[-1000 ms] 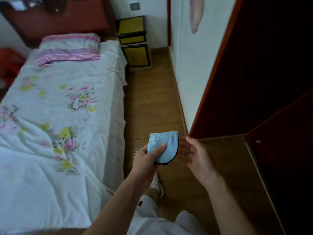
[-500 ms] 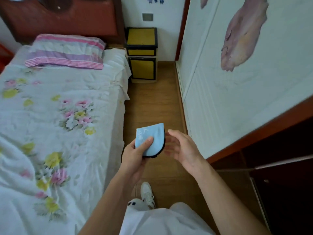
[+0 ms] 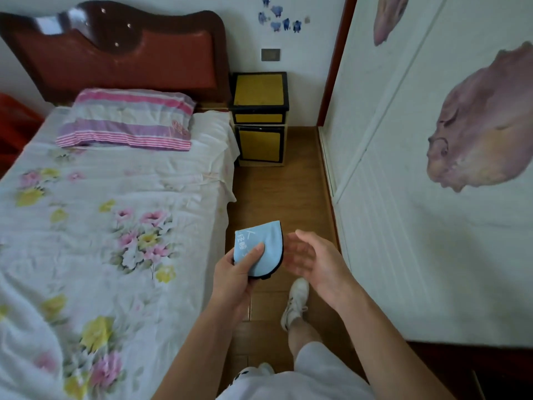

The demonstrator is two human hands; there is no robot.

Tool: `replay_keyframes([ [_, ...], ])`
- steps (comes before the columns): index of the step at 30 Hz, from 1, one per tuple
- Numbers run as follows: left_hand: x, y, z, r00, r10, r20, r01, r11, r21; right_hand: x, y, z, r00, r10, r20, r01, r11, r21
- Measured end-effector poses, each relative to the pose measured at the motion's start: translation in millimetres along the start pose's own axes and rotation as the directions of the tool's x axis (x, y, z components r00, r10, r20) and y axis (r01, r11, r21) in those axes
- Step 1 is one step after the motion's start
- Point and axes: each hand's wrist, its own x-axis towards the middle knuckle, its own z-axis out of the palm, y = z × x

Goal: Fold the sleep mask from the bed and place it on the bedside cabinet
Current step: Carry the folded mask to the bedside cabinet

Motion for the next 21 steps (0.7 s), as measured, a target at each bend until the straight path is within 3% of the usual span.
replay_keyframes([
  [7, 116, 45, 46, 1.0, -0.009, -0.015, 0.009, 1.0, 0.021, 117, -60, -4, 1.0, 0.029, 0.004, -0.03, 0.999, 0.039],
  [13, 224, 94, 121, 0.998, -0.061, -0.028, 0.06, 0.998, -0.032, 225, -155, -13, 0.998, 0.059, 0.015, -0.06, 0.996, 0.07],
  [21, 325, 156, 188, 1.0, -0.02, -0.017, 0.019, 0.999, -0.038, 322, -255, -16, 0.999, 0.052, 0.011, -0.053, 0.996, 0.068],
])
